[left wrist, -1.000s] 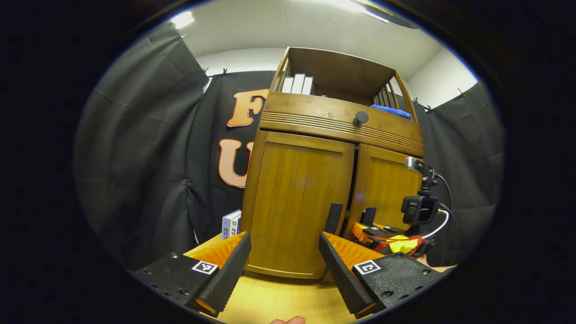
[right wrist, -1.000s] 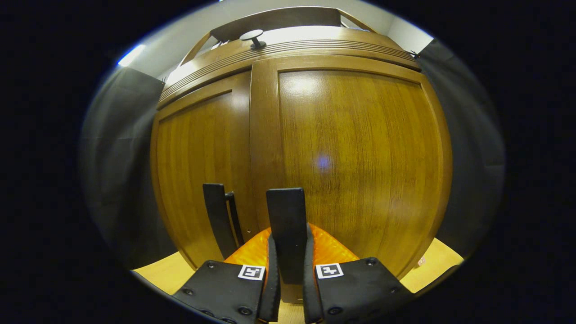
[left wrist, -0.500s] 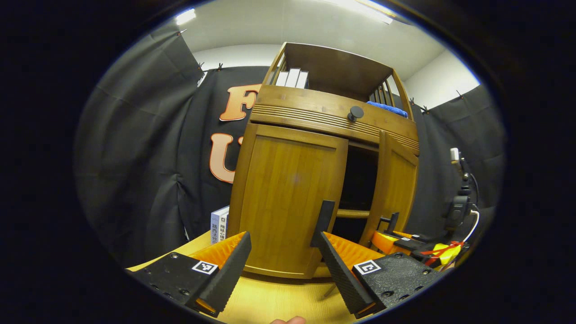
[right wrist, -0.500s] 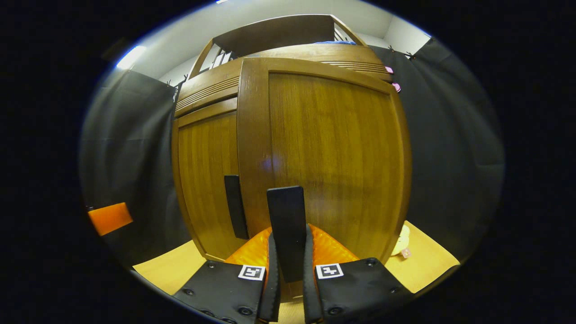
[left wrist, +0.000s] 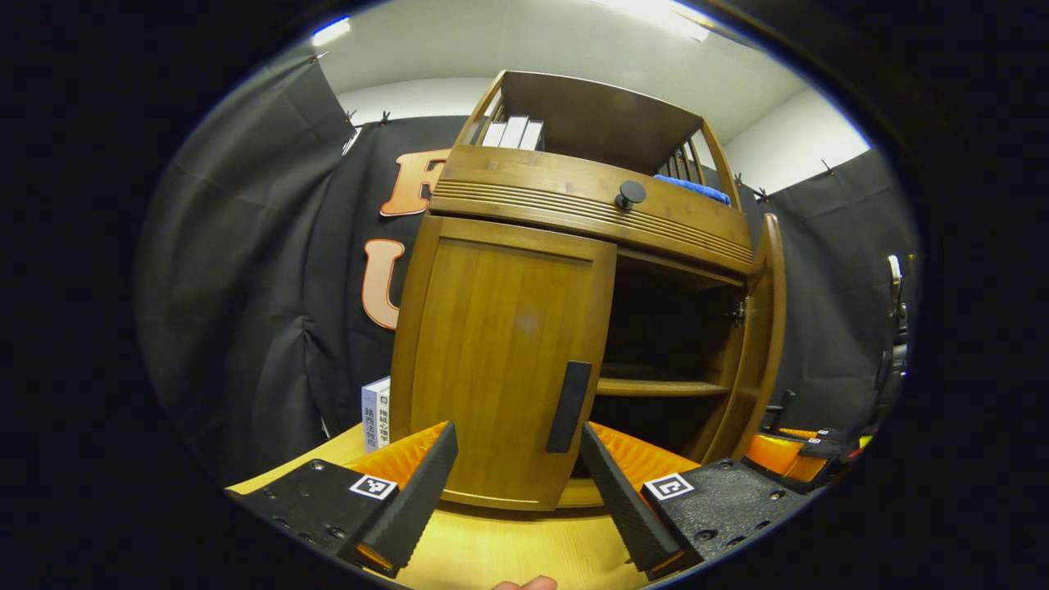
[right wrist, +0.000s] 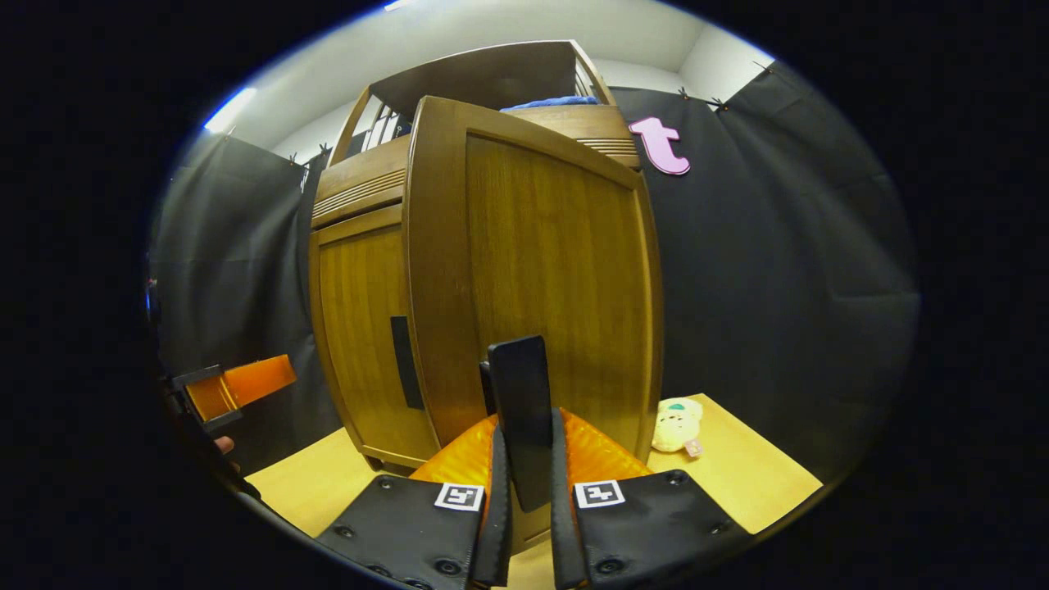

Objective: Open the right door of the double-door shoe cabinet with the right hand, and open the left door with the left hand.

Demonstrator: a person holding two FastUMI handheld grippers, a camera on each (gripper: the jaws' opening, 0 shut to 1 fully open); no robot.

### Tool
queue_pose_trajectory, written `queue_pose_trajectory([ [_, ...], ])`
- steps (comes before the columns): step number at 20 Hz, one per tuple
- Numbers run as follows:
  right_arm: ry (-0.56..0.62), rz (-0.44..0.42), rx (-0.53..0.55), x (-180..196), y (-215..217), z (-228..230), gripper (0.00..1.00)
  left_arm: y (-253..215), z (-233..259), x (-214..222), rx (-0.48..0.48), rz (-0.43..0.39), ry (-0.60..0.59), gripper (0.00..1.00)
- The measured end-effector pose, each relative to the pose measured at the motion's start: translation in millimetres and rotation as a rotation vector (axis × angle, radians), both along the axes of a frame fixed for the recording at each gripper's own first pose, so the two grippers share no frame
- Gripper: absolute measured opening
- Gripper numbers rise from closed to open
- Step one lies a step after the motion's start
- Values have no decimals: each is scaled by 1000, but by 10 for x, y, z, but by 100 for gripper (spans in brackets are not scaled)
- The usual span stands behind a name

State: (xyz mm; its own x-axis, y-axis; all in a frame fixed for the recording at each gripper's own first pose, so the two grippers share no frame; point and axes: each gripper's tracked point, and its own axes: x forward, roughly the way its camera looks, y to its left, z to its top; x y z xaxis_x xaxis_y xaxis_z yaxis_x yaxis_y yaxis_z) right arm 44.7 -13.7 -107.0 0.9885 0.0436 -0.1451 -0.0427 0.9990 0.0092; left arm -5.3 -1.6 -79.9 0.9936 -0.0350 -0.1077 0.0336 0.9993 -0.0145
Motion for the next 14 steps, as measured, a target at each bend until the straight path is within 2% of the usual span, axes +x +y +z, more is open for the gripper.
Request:
queue_pose_trajectory([
  [1,2,-18,1,-101,-105,13,30,-30,0,6,1,-9,0,95],
  [5,8,-110,-37,-412,-503,15,26,-126,38,-3,26,-32,-9,95],
  [6,25,-132,-52,-466,-614,-60,22,-157,41,-2,29,-39,-10,95],
  [7,35,-149,-62,-518,-698,-105,26,-189,44,0,30,-47,-11,92],
  [9,23,-169,-79,-550,-814,-53,26,-231,70,-3,32,-58,-15,95],
  [10,18,-186,-93,-540,-894,-25,31,-260,57,2,33,-66,-12,98],
  [11,11,-220,-116,-506,-1020,20,31,-278,61,6,36,-72,-12,95],
  [12,24,-229,-113,-561,-1117,8,18,-277,84,4,39,-73,-18,98],
  [13,10,-217,-84,-585,-1152,35,6,-275,103,4,40,-71,-24,95],
  [14,12,-205,-61,-585,-1170,20,17,-277,96,10,38,-69,-25,95],
])
